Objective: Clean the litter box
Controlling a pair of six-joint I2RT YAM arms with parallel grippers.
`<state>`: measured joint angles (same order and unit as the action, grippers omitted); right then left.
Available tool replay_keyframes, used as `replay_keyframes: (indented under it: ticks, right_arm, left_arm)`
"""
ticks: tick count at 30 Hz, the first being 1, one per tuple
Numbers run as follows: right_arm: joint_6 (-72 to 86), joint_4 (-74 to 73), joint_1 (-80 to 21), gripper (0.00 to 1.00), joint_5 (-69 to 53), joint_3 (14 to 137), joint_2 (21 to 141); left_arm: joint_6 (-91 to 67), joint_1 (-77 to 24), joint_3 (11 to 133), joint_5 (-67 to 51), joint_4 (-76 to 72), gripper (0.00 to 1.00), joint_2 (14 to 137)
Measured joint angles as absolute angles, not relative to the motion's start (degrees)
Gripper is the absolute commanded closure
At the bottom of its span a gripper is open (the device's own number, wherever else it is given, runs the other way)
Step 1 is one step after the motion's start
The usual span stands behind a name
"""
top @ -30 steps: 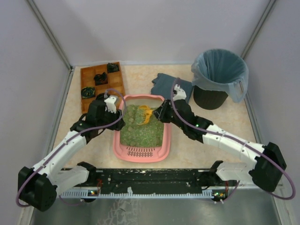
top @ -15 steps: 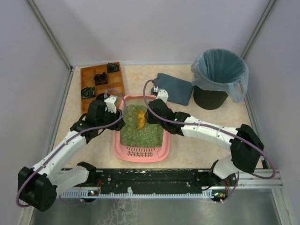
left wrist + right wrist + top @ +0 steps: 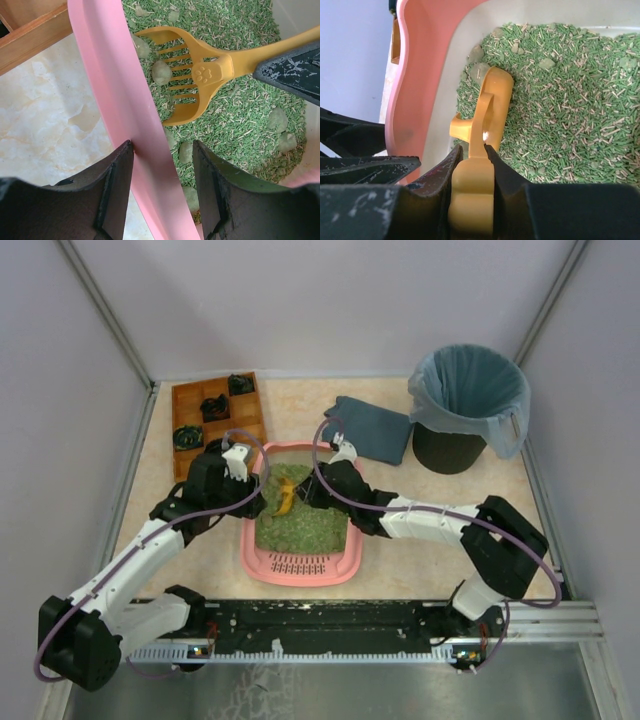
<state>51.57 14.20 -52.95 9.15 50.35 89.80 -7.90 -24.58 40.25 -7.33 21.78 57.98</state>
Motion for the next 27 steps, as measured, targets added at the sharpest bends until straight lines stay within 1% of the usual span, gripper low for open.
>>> replay_keyframes:
  ticks: [5, 12, 20, 27]
  right_arm:
    - [53.1, 16.01, -52.49, 1.0, 8.32, 46.5, 87.68]
    - [56.55, 20.18, -51.22, 1.0, 3.97, 39.27, 84.18]
    - [58.17, 23.4, -51.07, 1.0, 2.74, 36.1, 81.71]
    - [58.37, 22.5, -50.06, 1.0, 2.79, 33.89, 76.82]
  left_arm:
    - [-7.88, -24.58, 40.25, -7.31, 21.8, 0.44, 57.98]
    - [-7.9, -24.6, 40.25, -7.31, 21.8, 0.44, 57.98]
    - [-7.92, -24.6, 40.25, -7.38, 21.82, 0.44, 57.98]
    - [-7.92, -24.6, 40.25, -7.55, 21.82, 0.44, 57.98]
